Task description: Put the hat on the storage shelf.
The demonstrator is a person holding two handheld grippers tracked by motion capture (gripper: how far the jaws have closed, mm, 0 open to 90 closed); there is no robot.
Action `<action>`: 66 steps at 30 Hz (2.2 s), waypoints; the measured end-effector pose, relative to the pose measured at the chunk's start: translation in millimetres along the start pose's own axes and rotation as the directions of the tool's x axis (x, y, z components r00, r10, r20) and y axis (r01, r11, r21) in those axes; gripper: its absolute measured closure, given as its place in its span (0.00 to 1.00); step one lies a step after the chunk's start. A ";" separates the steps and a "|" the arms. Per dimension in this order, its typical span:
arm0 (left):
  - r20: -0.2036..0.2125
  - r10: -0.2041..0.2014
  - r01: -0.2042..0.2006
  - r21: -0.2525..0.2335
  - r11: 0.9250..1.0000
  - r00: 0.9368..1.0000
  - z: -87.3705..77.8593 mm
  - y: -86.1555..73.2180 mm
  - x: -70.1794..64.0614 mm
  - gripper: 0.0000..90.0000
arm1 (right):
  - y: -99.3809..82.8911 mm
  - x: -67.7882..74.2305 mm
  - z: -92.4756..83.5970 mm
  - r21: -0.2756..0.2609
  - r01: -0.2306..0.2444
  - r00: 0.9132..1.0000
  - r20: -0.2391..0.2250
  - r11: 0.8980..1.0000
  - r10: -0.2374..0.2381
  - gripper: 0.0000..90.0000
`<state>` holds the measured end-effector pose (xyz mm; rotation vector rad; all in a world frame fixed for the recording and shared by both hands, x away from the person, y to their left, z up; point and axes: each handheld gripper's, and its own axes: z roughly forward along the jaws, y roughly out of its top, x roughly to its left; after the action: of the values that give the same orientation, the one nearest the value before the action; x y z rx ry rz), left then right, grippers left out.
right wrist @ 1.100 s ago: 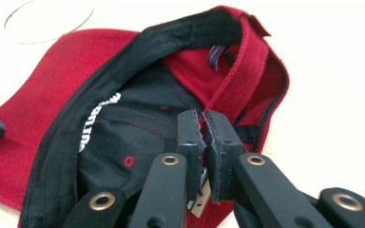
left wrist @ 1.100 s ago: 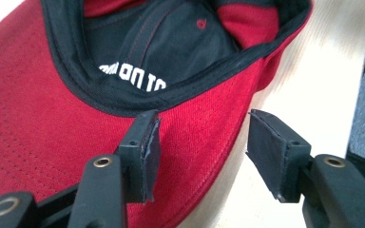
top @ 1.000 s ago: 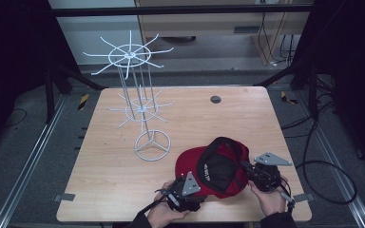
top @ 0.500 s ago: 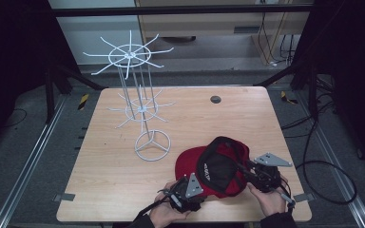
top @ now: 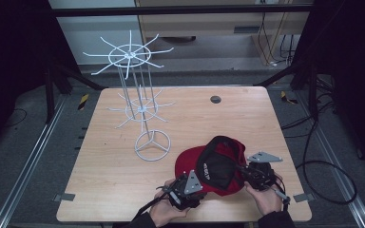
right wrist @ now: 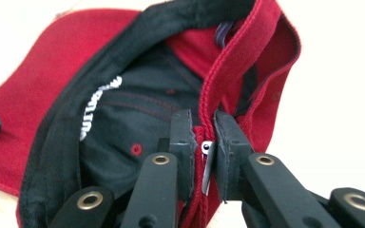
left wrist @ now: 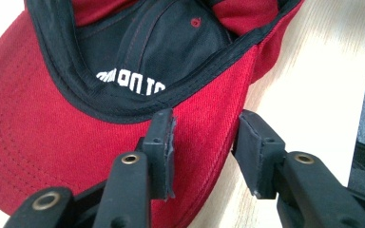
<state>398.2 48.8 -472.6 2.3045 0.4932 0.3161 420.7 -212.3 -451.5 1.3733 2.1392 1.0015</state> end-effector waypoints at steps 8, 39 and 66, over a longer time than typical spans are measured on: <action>-0.021 0.014 -0.015 -0.027 1.000 1.000 -9.8 9.1 1.5 0.78 | 4.6 -8.2 -8.1 -0.087 -0.037 0.999 0.006 0.996 0.037 0.76; 0.006 -0.165 0.163 -0.209 0.964 0.986 -51.3 53.5 56.0 0.96 | 1.9 -8.3 -20.9 -0.285 0.070 0.993 -0.069 0.956 -0.094 0.41; 0.054 -0.175 0.183 -0.288 0.940 0.983 -69.7 57.6 46.5 0.95 | 8.5 -32.5 17.9 -0.258 0.051 0.997 -0.048 0.965 -0.065 0.86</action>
<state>429.0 75.2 -379.3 1.9589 0.5965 0.2490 451.9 -233.1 -458.2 1.1651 1.9922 1.2567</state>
